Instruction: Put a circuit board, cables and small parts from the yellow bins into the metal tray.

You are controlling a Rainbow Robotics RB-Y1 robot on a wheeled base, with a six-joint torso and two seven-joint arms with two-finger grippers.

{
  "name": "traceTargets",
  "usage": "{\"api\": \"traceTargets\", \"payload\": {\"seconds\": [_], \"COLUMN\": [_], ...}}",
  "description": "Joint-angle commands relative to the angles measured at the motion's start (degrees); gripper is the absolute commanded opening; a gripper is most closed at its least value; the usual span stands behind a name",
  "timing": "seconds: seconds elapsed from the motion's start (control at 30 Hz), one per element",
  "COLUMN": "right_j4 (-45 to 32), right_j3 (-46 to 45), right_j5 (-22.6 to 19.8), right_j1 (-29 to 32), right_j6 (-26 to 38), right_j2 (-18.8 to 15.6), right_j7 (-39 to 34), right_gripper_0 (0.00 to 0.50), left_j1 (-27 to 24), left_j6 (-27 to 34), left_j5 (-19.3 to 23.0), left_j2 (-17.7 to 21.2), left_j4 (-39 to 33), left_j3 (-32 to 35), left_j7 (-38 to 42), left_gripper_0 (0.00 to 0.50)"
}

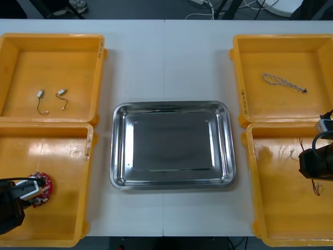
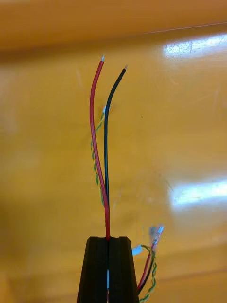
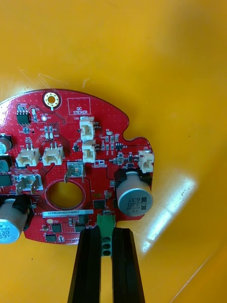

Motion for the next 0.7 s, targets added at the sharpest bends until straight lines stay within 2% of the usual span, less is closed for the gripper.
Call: {"api": "traceTargets", "payload": {"seconds": [0.03, 0.17, 0.43, 0.7], "right_j4": [-3.45, -3.8, -3.89, -3.71], "right_j3": [-6.86, -9.85, -11.87, -11.61], "right_j5": [-4.8, -9.54, -14.2, -18.69], "right_j1": [-4.19, -5.6, -6.3, -7.18], "right_j6": [2.85, 2.85, 2.85, 2.85], "right_j2": [-0.91, -2.93, -7.5, -11.89], "right_j7": [-0.21, -0.47, -0.82, -1.44], "right_gripper_0": [0.0, 0.0, 0.0, 0.0], "left_j1": [1.29, 0.15, -3.37, -10.23], "left_j6": [0.01, 5.1, 17.41, 30.33], "left_j5": [-0.17, 0.18, 1.15, 1.06], "left_j2": [2.33, 1.01, -1.89, -4.97], "left_j4": [-0.29, -2.14, -7.23, -13.12], "left_j3": [0.48, 4.08, 12.17, 16.47], "left_j7": [-4.02, -3.58, -1.38, 8.72], "left_gripper_0": [0.0, 0.0, 0.0, 0.0]}}
